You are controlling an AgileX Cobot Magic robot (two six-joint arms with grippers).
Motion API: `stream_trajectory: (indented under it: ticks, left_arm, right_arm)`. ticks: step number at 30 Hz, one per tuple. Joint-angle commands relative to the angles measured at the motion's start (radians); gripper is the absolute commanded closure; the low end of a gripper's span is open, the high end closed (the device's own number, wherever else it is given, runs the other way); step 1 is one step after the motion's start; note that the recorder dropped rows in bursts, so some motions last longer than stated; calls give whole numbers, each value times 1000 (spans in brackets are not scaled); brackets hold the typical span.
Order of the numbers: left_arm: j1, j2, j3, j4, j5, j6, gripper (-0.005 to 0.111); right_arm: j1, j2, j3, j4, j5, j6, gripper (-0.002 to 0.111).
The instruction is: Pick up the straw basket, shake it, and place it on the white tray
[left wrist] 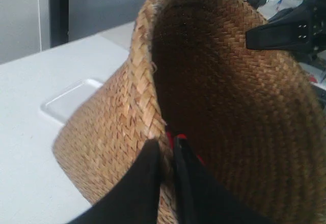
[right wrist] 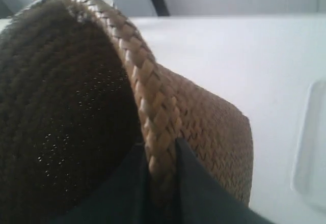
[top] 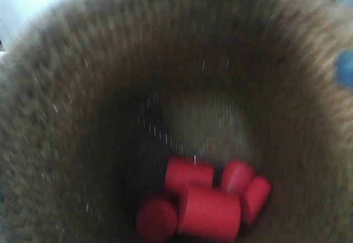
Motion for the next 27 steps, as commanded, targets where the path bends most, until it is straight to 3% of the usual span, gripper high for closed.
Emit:
stream_trajectory:
  ticks: [1,2,4,6,8,10,11,13,14,15,18,20,23,24,27]
  left_arm:
    - [-5,-16,222,-33,-97,57,107]
    - [-5,-11,238,-76,-111,97,107]
    - [-5,-5,110,-82,-63,91,107]
    - [-5,-7,-121,26,38,-25,107]
    - [-5,-7,-76,31,105,-39,107]
    - [-5,-7,64,-57,59,33,107]
    - [-5,-5,68,-158,23,86,107]
    - [-5,19,-206,-54,132,-25,107]
    - [-5,13,-230,-13,173,-55,107]
    - [-5,11,-208,10,190,-58,107]
    - [-5,-5,82,-45,127,33,107]
    - [-5,2,137,-73,61,67,107]
    - [-5,19,-27,-75,104,33,107]
    - [-5,14,-139,-49,147,-14,107]
    - [-5,6,-133,20,170,-61,107]
  right_arm:
    - [4,-37,213,-13,-131,27,108]
    - [7,-37,229,5,-155,9,108]
    - [7,-37,111,54,-103,-17,108]
    - [7,-41,-103,1,12,24,108]
    - [7,-41,-8,3,11,53,108]
    - [7,-34,161,164,-86,-68,108]
    - [7,-27,165,306,-110,-164,108]
    - [7,1,-86,276,13,-134,108]
    - [7,1,-109,179,39,-63,108]
    - [7,1,-81,150,44,-49,108]
    - [7,3,246,314,-82,-217,108]
    - [7,5,305,378,-111,-287,108]
    - [7,13,118,387,-27,-264,108]
    - [7,11,-9,307,21,-189,108]
    - [7,11,-16,140,46,-60,108]
